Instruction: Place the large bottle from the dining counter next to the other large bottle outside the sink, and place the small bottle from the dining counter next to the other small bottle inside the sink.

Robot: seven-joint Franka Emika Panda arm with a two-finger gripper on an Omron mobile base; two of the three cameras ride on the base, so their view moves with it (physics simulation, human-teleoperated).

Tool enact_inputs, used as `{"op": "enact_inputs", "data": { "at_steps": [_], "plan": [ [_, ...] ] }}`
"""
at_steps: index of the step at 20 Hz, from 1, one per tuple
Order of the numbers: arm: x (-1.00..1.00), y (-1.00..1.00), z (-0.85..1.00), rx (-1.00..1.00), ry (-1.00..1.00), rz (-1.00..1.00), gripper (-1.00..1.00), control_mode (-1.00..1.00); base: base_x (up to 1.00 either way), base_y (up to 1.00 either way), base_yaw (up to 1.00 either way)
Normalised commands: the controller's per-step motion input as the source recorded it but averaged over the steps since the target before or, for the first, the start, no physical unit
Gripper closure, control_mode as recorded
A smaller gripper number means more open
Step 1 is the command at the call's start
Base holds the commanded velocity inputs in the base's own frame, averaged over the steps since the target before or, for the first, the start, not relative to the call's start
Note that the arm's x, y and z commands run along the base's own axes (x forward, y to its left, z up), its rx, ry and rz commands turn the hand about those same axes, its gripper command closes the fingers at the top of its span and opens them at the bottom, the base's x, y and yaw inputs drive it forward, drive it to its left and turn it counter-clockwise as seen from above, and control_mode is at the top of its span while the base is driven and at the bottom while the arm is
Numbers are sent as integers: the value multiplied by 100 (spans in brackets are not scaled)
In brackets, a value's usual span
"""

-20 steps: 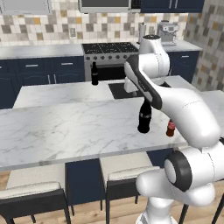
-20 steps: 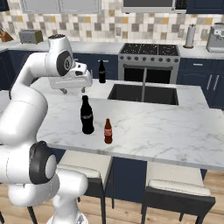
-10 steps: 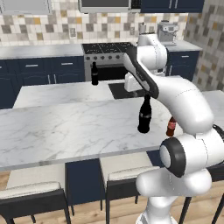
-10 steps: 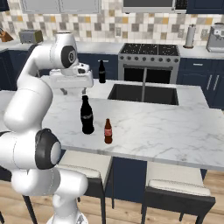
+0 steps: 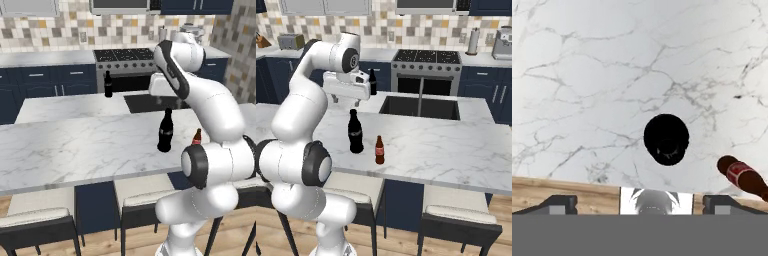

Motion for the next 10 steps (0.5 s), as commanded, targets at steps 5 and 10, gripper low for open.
{"op": "enact_inputs", "data": {
  "at_steps": [5, 10],
  "plan": [
    [0, 1, 0, 2, 2, -7, -100, -100, 0, 0, 0],
    [31, -11, 0, -11, 7, 0, -100, -100, 0, 0, 0]
  ]
}}
